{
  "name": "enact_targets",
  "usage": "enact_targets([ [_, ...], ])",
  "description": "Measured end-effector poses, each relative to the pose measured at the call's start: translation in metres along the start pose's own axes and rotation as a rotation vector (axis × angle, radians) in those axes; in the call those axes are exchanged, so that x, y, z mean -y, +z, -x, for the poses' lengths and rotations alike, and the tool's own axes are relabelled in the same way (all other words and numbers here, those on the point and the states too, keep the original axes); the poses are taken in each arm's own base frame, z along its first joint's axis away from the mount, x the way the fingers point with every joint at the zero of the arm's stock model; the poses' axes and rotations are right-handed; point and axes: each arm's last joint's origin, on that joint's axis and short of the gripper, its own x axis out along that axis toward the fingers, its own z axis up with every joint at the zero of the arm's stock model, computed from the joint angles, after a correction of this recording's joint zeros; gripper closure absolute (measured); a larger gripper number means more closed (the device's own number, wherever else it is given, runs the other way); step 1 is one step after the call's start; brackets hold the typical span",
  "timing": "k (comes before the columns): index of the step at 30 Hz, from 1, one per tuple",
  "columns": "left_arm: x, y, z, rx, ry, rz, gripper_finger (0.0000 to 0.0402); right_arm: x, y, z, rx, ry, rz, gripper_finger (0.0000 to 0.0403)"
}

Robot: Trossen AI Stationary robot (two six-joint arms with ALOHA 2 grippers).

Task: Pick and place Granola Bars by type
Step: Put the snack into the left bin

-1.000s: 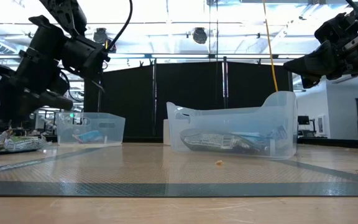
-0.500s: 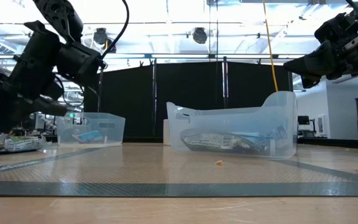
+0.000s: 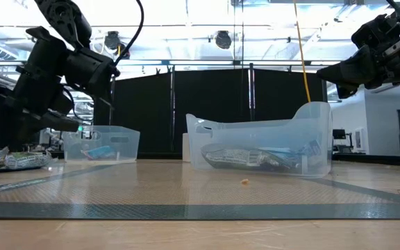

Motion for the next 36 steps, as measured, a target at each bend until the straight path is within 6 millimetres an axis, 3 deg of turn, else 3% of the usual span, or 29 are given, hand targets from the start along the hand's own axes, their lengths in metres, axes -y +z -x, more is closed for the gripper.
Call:
enact_targets([
  [36, 0.012, -0.005, -0.016, -0.005, 0.115, -0.038, 0.0311, 0.0, 0.0, 0.0, 0.0, 0.0, 0.0, 0.0403],
])
